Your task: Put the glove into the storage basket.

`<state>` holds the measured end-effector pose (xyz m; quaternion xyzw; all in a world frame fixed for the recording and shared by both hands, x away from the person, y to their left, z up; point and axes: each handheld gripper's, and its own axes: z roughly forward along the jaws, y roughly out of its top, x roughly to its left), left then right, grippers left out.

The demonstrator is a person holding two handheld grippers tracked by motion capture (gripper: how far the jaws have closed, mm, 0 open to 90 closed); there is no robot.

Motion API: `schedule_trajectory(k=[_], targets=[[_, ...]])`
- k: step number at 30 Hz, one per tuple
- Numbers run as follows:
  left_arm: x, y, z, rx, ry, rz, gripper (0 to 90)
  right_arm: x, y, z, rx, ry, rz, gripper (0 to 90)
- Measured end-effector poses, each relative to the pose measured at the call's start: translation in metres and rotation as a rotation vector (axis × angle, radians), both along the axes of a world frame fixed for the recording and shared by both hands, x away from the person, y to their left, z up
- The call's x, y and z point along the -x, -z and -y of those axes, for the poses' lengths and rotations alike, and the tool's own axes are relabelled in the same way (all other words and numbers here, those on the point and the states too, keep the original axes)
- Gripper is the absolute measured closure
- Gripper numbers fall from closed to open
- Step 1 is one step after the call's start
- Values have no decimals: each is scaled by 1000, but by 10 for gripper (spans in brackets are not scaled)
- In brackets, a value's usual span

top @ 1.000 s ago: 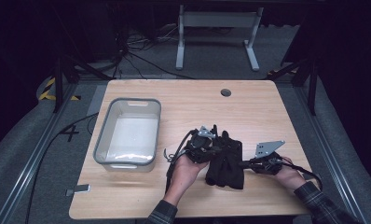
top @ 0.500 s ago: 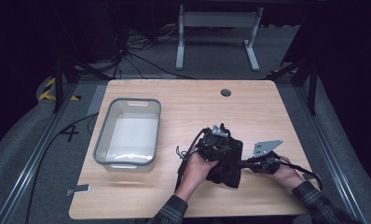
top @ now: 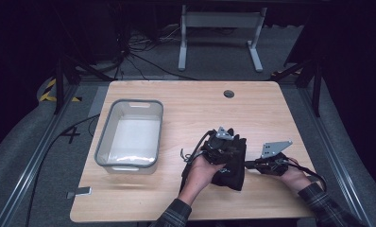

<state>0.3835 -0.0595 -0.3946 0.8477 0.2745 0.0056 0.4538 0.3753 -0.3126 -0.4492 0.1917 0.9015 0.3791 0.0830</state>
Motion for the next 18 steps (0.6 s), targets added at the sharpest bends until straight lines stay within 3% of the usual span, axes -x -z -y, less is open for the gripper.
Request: schedule_trajectory(k=[3, 10, 18], targets=[[-2, 2, -5, -14, -10, -7, 893, 1, -2, 9, -5, 21, 4, 900], [-5, 15, 2, -65, -15, -17, 897, 4, -5, 34, -2, 79, 22, 859], [-2, 30, 26, -109, 33, -24, 897, 4, -3, 63, -17, 187, 19, 574]])
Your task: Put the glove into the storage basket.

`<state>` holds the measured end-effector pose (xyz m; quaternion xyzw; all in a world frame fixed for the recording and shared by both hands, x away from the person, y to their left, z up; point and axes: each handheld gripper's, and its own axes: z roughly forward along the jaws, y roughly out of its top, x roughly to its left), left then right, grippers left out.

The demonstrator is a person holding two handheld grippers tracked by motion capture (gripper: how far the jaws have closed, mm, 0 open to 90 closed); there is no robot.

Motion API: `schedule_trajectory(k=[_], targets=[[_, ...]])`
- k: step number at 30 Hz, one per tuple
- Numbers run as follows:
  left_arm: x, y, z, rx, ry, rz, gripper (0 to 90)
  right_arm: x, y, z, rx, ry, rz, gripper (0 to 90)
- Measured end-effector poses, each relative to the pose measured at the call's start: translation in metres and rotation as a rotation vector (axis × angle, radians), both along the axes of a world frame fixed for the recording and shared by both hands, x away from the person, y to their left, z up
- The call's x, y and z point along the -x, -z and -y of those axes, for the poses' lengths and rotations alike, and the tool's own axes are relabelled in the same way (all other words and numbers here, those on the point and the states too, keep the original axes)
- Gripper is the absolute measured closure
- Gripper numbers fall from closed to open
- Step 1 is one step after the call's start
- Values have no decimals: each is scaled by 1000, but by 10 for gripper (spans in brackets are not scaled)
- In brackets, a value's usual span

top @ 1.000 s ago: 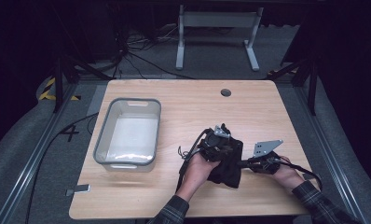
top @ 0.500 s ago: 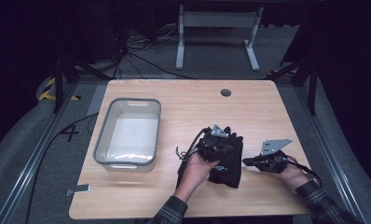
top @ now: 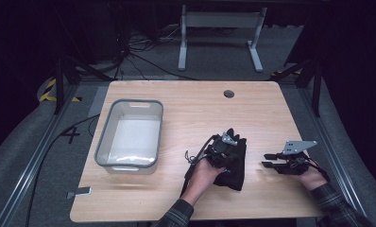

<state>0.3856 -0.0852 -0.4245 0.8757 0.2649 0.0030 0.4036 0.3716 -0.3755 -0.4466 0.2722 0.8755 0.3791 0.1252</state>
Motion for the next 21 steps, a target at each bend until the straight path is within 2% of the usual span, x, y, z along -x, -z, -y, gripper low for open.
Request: schedule_trajectory(k=[1, 2, 3, 5, 9, 11, 15, 21], targets=[[1, 4, 6, -13, 11, -8, 897, 1, 1, 5, 2, 28, 11, 499], [1, 6, 9, -16, 16, -7, 897, 1, 2, 7, 1, 37, 12, 468], [1, 6, 9, -16, 16, -7, 897, 1, 2, 7, 1, 37, 12, 468], [2, 12, 17, -34, 28, -12, 897, 1, 4, 12, 1, 58, 18, 403], [2, 22, 26, -66, 37, -18, 897, 0, 7, 17, 3, 79, 15, 329], [2, 25, 28, -67, 41, -20, 896, -1, 8, 18, 4, 85, 13, 306], [4, 20, 25, -55, 37, -15, 867, -2, 10, 18, 7, 87, 9, 271], [7, 6, 8, -28, 12, 6, 866, -3, 11, 17, 8, 82, 15, 266]])
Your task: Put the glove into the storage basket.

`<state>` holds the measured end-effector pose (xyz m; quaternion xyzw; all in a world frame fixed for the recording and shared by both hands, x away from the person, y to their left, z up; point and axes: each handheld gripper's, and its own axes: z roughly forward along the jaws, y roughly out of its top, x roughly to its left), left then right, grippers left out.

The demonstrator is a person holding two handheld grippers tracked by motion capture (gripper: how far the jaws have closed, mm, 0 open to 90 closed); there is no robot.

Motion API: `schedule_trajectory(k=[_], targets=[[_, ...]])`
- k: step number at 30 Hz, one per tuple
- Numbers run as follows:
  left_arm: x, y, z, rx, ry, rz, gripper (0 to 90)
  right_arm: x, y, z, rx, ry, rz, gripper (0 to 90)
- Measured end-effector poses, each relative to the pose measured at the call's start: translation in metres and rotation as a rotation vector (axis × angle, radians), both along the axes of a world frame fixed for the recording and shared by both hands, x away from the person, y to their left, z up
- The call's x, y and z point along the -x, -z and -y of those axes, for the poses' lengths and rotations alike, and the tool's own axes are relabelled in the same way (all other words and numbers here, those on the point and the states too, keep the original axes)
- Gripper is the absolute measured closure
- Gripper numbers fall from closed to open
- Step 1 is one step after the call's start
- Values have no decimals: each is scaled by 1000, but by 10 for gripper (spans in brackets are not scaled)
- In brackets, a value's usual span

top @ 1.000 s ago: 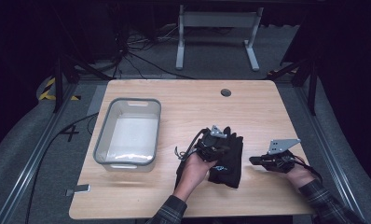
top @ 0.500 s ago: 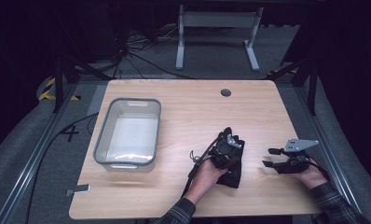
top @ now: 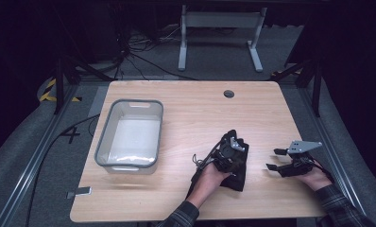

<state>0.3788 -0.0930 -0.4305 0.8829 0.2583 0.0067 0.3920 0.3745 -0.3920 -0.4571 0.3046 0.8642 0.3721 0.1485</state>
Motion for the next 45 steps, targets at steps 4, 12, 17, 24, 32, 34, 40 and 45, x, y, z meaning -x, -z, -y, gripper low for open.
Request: schedule_trajectory(k=[4, 12, 17, 24, 32, 34, 40, 45], targets=[[5, -7, -13, 30, -8, -6, 895, 0, 0, -1, 1, -1, -3, 266], [26, 3, -23, 17, 21, -55, 897, 0, 0, -1, 1, -2, 1, 267], [25, 15, -25, 20, 30, -100, 897, 0, 0, -2, 3, -4, -1, 267], [24, 14, -39, -74, -5, -60, 897, 0, 0, -2, 3, -1, -3, 268], [23, 16, -53, -136, -17, -42, 897, 0, 0, -2, 5, -1, -2, 268], [22, 16, -57, -150, -30, -34, 897, 0, 0, -2, 5, -1, -2, 268], [14, 14, -74, -190, -93, -15, 897, 0, 0, -2, 7, -4, -1, 268], [11, 8, -83, -207, -155, 14, 887, 0, 0, -3, 9, -5, -3, 268]])
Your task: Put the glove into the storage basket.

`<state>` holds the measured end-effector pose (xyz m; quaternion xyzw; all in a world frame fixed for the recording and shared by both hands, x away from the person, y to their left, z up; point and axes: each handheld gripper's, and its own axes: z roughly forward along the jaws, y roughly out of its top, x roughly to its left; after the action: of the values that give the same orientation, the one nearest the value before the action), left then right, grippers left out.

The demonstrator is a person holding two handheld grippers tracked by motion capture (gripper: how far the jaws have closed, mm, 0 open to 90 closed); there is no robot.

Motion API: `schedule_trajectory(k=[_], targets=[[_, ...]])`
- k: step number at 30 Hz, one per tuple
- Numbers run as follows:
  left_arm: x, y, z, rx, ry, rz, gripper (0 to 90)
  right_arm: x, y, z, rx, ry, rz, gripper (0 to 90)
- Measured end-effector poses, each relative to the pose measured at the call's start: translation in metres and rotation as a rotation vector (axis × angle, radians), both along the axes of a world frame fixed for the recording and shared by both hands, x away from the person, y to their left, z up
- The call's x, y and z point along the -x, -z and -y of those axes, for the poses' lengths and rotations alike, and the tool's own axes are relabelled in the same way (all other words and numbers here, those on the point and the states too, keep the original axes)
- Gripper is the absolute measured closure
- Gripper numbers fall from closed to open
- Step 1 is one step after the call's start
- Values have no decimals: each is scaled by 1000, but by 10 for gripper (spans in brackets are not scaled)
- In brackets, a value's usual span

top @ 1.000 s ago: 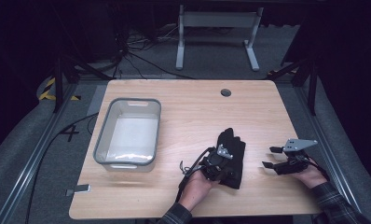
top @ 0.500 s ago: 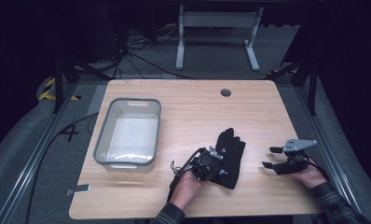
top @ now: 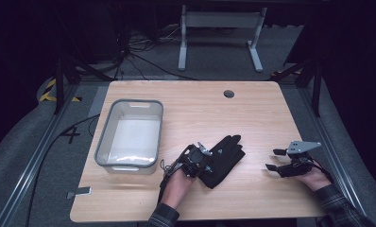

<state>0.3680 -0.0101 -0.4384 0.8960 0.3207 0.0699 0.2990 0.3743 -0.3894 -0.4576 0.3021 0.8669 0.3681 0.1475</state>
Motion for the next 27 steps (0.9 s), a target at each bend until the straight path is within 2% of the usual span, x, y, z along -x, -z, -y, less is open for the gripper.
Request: schedule_trajectory(k=[2, 4, 5, 10, 12, 14, 17, 19, 25, 26, 27], targets=[[-1, -4, 1, 12, 7, 3, 863, 0, 0, 0, 2, 0, 2, 268], [-2, -10, 3, 58, 11, 3, 830, 0, 0, 0, 1, 0, 2, 268], [-4, -12, 5, 65, 16, -1, 796, 0, 0, 0, 1, 0, 2, 268], [-16, -17, 18, 92, 30, 1, 532, 0, 1, -1, 3, -2, -2, 268], [-22, -17, 22, 119, 37, -6, 443, 0, 0, -1, 3, -1, -1, 268], [-27, -14, 27, 126, 46, -11, 331, 0, 0, -1, 2, 1, -1, 268], [-33, -11, 34, 125, 56, -17, 210, 0, 0, -1, 2, 1, 0, 268], [-35, -8, 40, 123, 56, -12, 159, 0, 0, 0, 2, 0, 2, 268], [-38, 2, 49, 91, 43, -18, 105, 0, 0, 0, 1, -2, 2, 268], [-38, 7, 51, 70, 41, -15, 102, 0, 0, 0, 2, -2, 3, 268], [-38, 9, 53, 69, 39, -12, 99, 0, 0, 0, 2, -1, 4, 268]])
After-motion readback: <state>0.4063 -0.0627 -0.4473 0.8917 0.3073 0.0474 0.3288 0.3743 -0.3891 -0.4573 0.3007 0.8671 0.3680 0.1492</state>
